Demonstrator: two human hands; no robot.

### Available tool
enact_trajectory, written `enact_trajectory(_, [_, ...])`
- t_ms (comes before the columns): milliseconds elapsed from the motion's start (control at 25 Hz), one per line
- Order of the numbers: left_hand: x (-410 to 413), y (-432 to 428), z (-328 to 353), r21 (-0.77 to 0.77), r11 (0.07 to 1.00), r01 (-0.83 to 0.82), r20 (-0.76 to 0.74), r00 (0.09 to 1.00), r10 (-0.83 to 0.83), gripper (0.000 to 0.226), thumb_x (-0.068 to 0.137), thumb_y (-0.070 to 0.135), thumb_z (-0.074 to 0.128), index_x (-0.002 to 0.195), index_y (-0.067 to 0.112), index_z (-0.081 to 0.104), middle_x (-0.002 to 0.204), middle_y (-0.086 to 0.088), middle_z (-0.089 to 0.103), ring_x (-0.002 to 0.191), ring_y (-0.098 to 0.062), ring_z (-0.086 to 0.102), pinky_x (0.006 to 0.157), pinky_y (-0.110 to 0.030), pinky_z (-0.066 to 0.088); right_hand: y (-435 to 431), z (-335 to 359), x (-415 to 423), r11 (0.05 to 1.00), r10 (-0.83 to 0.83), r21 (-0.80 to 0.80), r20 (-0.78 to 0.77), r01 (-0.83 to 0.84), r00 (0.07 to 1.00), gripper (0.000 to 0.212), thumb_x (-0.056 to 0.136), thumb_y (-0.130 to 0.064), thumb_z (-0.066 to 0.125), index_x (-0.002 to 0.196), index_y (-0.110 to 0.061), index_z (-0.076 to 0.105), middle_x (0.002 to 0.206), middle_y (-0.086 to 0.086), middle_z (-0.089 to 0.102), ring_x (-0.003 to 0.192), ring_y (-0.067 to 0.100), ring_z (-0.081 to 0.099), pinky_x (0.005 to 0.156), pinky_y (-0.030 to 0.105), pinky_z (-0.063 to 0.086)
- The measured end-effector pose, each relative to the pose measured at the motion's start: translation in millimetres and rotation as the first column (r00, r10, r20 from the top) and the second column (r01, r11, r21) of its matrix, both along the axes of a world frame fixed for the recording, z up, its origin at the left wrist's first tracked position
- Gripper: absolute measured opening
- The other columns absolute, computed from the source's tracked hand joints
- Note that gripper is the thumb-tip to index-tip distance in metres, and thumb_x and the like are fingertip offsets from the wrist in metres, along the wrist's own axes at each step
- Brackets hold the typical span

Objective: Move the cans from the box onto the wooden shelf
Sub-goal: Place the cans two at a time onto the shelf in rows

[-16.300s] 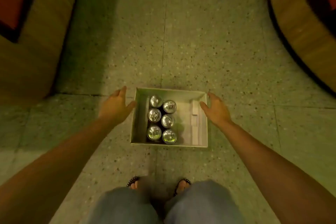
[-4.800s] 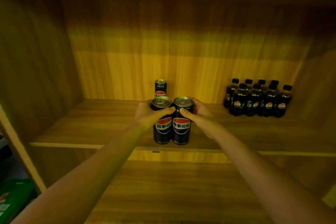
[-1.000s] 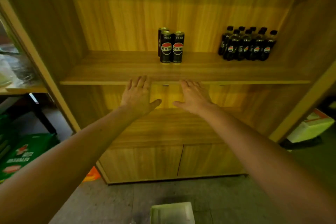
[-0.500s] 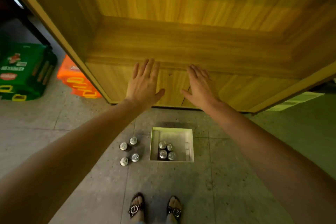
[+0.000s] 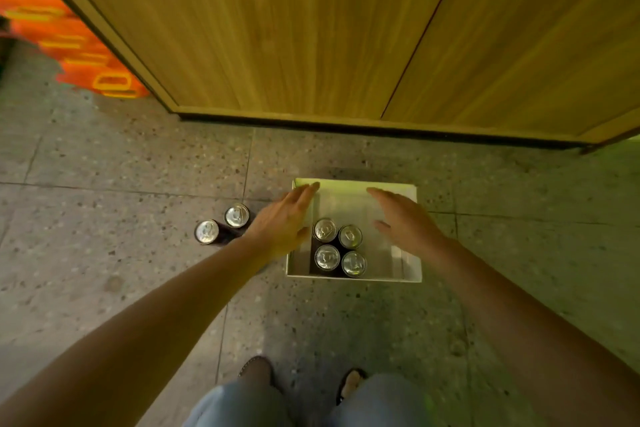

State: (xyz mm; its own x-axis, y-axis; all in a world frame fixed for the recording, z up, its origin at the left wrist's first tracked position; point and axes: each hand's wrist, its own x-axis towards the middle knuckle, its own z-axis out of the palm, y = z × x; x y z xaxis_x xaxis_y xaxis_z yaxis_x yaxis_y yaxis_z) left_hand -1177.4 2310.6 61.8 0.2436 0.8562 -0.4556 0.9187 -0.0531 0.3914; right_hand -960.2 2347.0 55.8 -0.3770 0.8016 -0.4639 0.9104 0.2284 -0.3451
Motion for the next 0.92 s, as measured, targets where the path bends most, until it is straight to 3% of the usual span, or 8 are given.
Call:
enact_trajectory(160, [12, -4, -97, -0.152, 0.971, -0.186, 0.121, 0.971, 0.205, 0.077, 0.084, 0.014, 0.060, 0.146, 0.017, 0.013, 0.136, -0.020, 0.046, 0.115, -0.036, 0.054, 0.095, -0.042, 0.046, -16, -108, 21, 0.987, -0.018, -0.161, -0.046, 0.011, 0.999, 0.061, 0.087, -0.014, 0.057, 0.141, -0.018, 0.029, 0.149, 0.005, 0.035, 0.135, 0.022, 0.036, 0.107, 0.034, 0.032])
enact_trajectory(320, [16, 0, -163, -0.350, 0.862, -0.366, 0.263, 0.845, 0.465, 0.069, 0.082, 0.001, 0.059, 0.141, 0.018, 0.027, 0.142, -0.013, 0.042, 0.123, -0.030, 0.049, 0.098, -0.038, 0.047, -15, -169, 26, 0.981, -0.102, -0.179, -0.134, 0.077, 0.986, 0.072, 0.078, -0.011, 0.068, 0.139, -0.019, 0.031, 0.146, 0.003, 0.039, 0.133, 0.020, 0.039, 0.107, 0.033, 0.032])
enact_trajectory(520, [20, 11, -191, -0.269, 0.921, -0.282, 0.336, 0.868, 0.365, 0.063, 0.072, -0.004, 0.067, 0.128, 0.016, 0.047, 0.125, -0.012, 0.057, 0.116, -0.027, 0.054, 0.096, -0.041, 0.049, -9, -202, 22, 0.980, -0.132, -0.186, -0.337, 0.072, 0.932, 0.067, 0.069, -0.016, 0.078, 0.129, -0.016, 0.047, 0.130, 0.005, 0.057, 0.121, 0.019, 0.052, 0.102, 0.036, 0.042])
enact_trajectory(680, [23, 13, -198, -0.299, 0.893, -0.337, 0.437, 0.783, 0.442, 0.072, 0.067, 0.001, 0.075, 0.129, 0.015, 0.044, 0.126, -0.009, 0.056, 0.118, -0.024, 0.051, 0.100, -0.039, 0.045, -6, -206, 24, 0.962, -0.242, -0.222, -0.413, 0.161, 0.878, 0.063, 0.074, -0.014, 0.073, 0.130, -0.014, 0.044, 0.128, 0.001, 0.055, 0.115, 0.007, 0.046, 0.091, 0.015, 0.036])
enact_trajectory(800, [26, 14, -203, -0.311, 0.877, -0.366, 0.464, 0.747, 0.476, 0.072, 0.066, 0.003, 0.076, 0.129, 0.014, 0.043, 0.127, -0.009, 0.056, 0.119, -0.022, 0.050, 0.103, -0.038, 0.042, -4, -208, 15, 0.937, -0.333, -0.261, -0.464, 0.233, 0.821, 0.064, 0.072, -0.014, 0.075, 0.128, -0.014, 0.044, 0.122, -0.003, 0.053, 0.114, 0.010, 0.047, 0.094, 0.024, 0.039])
enact_trajectory(920, [31, 13, -206, -0.332, 0.859, -0.390, 0.499, 0.700, 0.511, 0.070, 0.064, 0.004, 0.078, 0.126, 0.012, 0.047, 0.123, -0.008, 0.059, 0.113, -0.018, 0.053, 0.099, -0.033, 0.042, -4, -211, 3, 0.896, -0.442, -0.298, -0.519, 0.330, 0.731, 0.064, 0.067, -0.014, 0.079, 0.123, -0.013, 0.049, 0.114, -0.002, 0.057, 0.108, 0.012, 0.052, 0.091, 0.025, 0.043])
